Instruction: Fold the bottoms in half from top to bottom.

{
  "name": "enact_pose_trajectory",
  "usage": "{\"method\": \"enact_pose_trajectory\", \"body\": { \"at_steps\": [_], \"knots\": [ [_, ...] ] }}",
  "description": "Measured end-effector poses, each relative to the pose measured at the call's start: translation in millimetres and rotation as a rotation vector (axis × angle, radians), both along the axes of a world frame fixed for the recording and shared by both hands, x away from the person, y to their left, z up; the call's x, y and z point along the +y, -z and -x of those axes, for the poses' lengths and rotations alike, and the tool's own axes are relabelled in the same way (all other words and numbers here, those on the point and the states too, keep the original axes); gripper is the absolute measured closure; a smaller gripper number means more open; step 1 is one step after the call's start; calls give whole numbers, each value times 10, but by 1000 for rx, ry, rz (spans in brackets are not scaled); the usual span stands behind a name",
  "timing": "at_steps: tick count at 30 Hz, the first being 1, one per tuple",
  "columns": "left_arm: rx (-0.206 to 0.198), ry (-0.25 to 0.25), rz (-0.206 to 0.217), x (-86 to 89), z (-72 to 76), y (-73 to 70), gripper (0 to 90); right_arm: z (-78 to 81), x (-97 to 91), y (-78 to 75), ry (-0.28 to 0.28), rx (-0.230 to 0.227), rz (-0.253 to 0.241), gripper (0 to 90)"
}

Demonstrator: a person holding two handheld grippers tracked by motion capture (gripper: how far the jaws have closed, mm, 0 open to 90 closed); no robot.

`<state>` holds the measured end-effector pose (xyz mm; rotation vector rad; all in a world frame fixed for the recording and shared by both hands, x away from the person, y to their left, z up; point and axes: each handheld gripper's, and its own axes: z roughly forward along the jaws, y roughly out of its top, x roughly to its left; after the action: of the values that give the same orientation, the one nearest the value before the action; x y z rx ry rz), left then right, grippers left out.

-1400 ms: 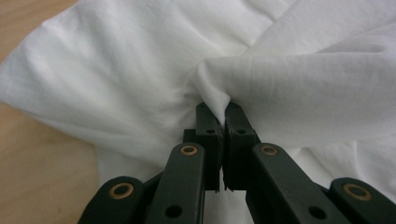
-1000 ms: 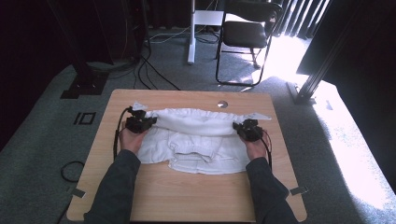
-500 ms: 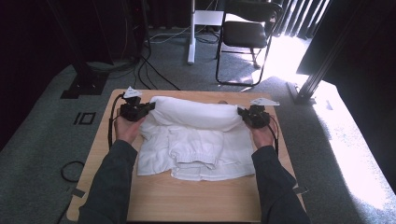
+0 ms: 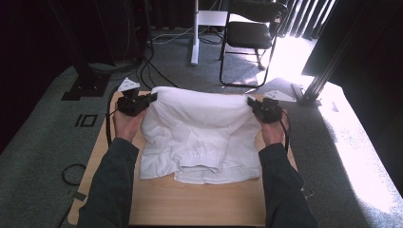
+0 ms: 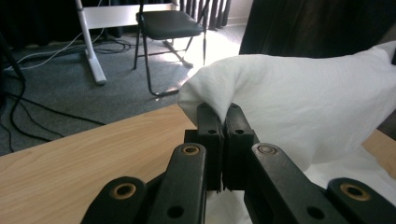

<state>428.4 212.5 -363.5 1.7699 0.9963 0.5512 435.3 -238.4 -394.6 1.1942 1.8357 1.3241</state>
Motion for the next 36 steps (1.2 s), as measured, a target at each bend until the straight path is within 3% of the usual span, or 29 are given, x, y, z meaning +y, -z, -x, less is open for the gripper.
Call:
{"method": "enact_pose_trajectory", "body": {
  "at_steps": [3, 8, 10, 13, 18, 20, 22, 23, 25, 27, 29, 31, 33, 36],
  "knots": [
    [-4, 27, 19, 18, 154, 59, 892, 118, -46, 59, -20, 4, -10, 861],
    [-15, 73, -12, 7, 475, 227, 891, 380, -109, 243, -46, 10, 0, 860],
    [-10, 86, -8, 28, 629, 353, 891, 477, -131, 341, -57, 26, -14, 859],
    [16, 98, -24, 40, 816, 602, 890, 688, -119, 559, -71, 45, 11, 858],
    [95, 127, -1, 95, 1036, 989, 888, 954, -115, 906, -90, 97, 9, 856],
    [122, 136, -26, 96, 1126, 1133, 885, 1065, -115, 1031, -90, 117, -2, 854],
    [177, 136, -3, 123, 1174, 1280, 882, 1149, -108, 1132, -95, 144, -5, 852],
    [191, 135, -12, 122, 1182, 1325, 877, 1183, -92, 1179, -100, 160, 4, 849],
    [230, 158, -10, 122, 1189, 1401, 784, 1230, -66, 1232, -111, 179, 38, 814],
    [188, 133, -44, 113, 1214, 1335, 630, 1260, -52, 1205, -110, 173, 67, 665],
    [143, 131, -26, 112, 1215, 1192, 548, 1256, -59, 1107, -95, 143, 61, 510],
    [112, 127, -10, 108, 1181, 1055, 497, 1209, -68, 939, -70, 101, 47, 450],
    [81, 118, 8, 72, 1101, 915, 486, 1134, -46, 830, -68, 97, 39, 418],
    [79, 113, 0, -53, 955, 829, 482, 981, 68, 760, -77, 97, 65, 408]
  ]
}}
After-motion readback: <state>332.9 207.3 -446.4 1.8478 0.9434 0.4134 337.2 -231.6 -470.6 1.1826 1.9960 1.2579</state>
